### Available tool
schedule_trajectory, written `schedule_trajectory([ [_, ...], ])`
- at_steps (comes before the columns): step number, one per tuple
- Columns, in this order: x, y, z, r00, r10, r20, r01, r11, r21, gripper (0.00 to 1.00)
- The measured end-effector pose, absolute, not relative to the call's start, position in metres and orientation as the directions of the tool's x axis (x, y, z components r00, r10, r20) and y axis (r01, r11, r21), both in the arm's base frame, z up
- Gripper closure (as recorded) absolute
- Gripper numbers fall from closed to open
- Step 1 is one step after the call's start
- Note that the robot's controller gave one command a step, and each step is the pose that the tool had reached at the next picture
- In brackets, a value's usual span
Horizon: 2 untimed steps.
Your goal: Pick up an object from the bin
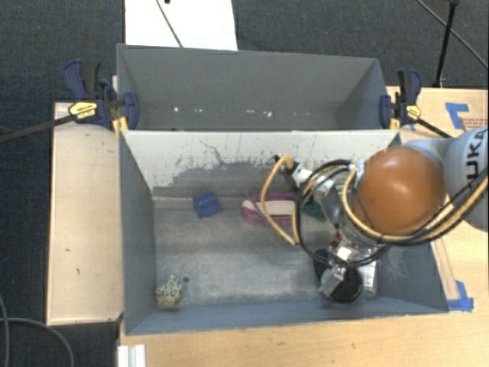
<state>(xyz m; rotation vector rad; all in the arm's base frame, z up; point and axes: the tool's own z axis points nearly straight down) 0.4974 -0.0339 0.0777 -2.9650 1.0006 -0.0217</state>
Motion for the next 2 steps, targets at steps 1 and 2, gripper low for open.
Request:
schedule_trajectory([
  [1, 0.493, -0.034, 0.076, 0.791, -0.611, -0.001, -0.611, -0.791, -0.003, 1.0],
  [2, 0.506, -0.034, 0.209, 0.815, -0.58, 0.005, -0.58, -0.815, -0.004, 1.0],
])
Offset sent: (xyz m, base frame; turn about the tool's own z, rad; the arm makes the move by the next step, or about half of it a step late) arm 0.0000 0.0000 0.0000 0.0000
